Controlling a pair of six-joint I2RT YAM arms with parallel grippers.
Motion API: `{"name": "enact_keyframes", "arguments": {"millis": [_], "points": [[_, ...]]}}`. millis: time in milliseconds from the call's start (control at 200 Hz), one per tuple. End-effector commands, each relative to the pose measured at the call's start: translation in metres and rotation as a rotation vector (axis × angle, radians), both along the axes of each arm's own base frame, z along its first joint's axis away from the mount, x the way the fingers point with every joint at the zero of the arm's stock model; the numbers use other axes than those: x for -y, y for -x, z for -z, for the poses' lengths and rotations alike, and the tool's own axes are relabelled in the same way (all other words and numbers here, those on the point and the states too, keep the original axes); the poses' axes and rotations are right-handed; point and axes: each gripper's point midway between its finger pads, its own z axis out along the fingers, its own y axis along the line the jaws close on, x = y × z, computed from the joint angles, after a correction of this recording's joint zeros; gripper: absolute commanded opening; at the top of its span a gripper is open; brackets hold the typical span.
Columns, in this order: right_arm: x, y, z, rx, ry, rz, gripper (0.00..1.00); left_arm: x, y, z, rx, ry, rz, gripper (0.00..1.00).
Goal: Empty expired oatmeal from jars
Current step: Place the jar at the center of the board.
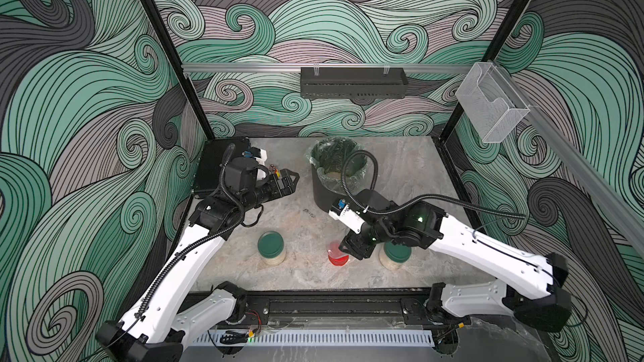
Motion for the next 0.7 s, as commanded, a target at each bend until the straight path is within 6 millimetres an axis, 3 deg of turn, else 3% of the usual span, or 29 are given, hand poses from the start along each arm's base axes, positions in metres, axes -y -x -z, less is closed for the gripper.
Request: {"name": "enact_keyframes", "arguments": {"millis": [0, 480, 695], "points": [[-0.003, 0.007, 0.007, 0.016, 0.076, -0.067, 0.60, -0.011, -0.001, 0.011, -0.037, -0.043, -0.027, 0.99], [-0.054, 0.015, 0.048, -0.020, 0.153, -0.174, 0.61, -0.022, -0.009, 0.029, -0.102, 0.000, -0.053, 0.99], [-0.063, 0.009, 0.070, -0.020, 0.219, -0.188, 0.62, -0.025, -0.009, 0.033, -0.113, 0.013, -0.056, 0.99]]}}
